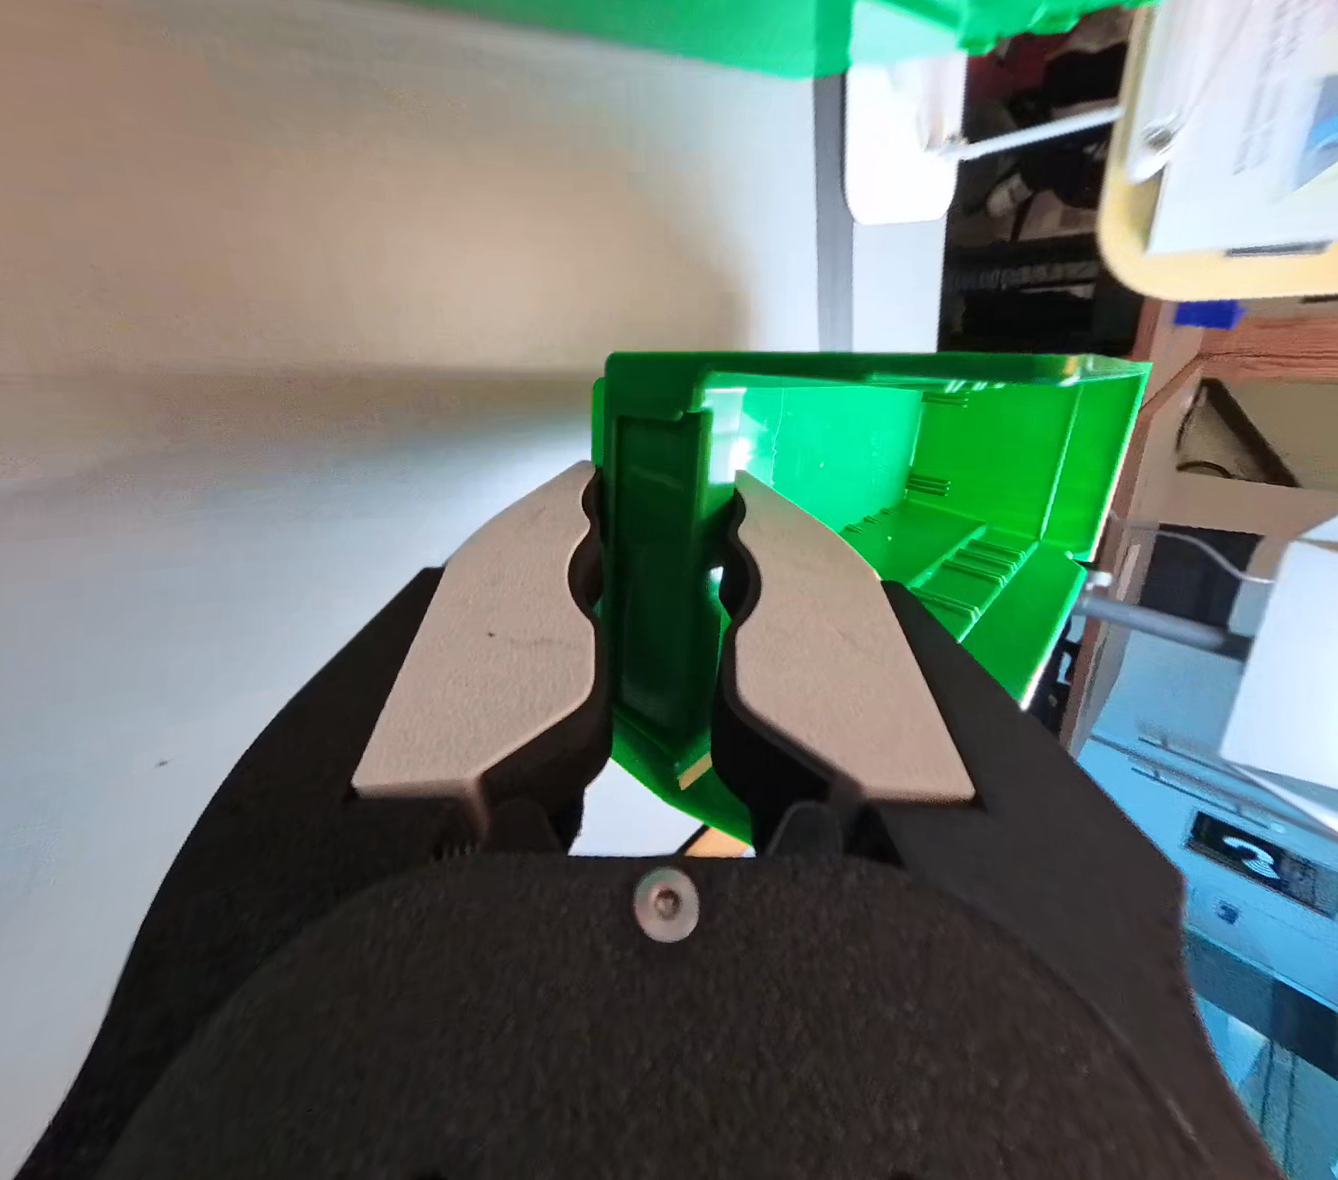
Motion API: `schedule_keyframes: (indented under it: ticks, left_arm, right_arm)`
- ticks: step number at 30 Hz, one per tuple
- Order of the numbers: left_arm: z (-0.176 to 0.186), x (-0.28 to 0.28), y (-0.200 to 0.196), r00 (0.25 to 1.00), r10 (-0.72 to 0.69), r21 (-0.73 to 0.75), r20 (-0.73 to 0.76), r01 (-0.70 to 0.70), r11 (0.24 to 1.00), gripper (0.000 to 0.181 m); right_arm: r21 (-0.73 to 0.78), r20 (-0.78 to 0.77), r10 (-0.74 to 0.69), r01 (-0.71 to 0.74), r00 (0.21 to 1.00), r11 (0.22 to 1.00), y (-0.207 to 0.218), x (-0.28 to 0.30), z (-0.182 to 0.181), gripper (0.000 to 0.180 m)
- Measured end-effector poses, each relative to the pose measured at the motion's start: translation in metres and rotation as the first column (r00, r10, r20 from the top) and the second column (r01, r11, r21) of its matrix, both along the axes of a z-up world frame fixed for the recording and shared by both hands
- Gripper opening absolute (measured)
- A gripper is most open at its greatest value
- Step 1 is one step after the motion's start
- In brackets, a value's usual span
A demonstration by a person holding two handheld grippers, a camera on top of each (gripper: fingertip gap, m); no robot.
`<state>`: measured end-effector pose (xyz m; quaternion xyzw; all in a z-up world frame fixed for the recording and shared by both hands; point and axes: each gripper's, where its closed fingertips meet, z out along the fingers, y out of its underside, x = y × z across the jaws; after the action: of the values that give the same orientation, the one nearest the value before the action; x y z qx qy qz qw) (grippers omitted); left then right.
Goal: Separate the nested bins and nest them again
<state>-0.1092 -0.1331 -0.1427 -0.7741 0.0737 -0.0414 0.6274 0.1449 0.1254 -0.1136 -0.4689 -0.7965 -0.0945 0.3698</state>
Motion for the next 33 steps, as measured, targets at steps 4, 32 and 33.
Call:
schedule_keyframes:
  ticks: [4,32,33]
  left_arm:
    - [-0.002,-0.001,0.001,1.000,0.006,-0.015,0.009,-0.006,1.000,0.039]
    - [-0.005,-0.003,0.003,1.000,0.014,-0.038,0.018,-0.013,0.999,0.039]
    - [-0.006,-0.003,0.003,1.000,0.014,-0.039,0.017,-0.013,0.999,0.039]
  right_arm:
    - [-0.010,0.025,-0.008,0.008,1.000,1.000,0.011,0.014,-0.042,0.029]
    - [-0.110,-0.244,-0.037,0.010,0.969,0.994,0.002,0.016,-0.055,0.047]
    - [-0.148,-0.304,-0.058,0.014,0.951,0.989,-0.003,0.016,-0.043,0.048]
